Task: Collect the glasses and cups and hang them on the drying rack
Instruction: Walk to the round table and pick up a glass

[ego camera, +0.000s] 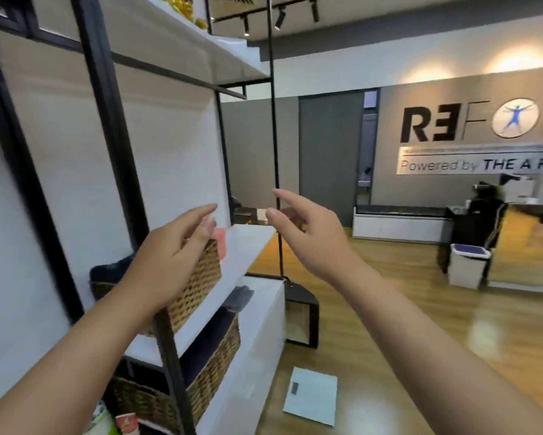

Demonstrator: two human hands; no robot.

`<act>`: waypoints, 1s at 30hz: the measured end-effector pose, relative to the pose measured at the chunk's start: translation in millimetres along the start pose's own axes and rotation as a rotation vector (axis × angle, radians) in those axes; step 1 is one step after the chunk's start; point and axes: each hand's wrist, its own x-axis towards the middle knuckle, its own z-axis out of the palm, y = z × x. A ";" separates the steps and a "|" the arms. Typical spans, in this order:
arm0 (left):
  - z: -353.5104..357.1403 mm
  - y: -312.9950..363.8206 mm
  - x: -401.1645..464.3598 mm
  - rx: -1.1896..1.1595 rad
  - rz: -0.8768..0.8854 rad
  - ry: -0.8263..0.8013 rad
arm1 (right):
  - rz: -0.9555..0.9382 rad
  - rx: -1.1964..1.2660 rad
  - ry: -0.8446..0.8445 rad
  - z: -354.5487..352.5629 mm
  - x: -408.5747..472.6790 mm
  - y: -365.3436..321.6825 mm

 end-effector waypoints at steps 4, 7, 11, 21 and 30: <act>96.6 23.2 51.6 -0.137 0.077 -0.117 | 0.103 -0.095 0.097 -65.0 -3.9 57.8; 169.6 41.4 92.1 -0.201 0.148 -0.204 | 0.166 -0.158 0.156 -111.5 -1.6 103.7; 256.6 65.4 142.8 -0.285 0.211 -0.290 | 0.257 -0.226 0.238 -169.6 5.3 162.5; 452.6 112.6 266.3 -0.511 0.364 -0.522 | 0.421 -0.420 0.515 -290.9 22.5 277.5; 620.2 160.3 345.8 -0.735 0.610 -0.787 | 0.631 -0.647 0.826 -343.1 20.0 343.6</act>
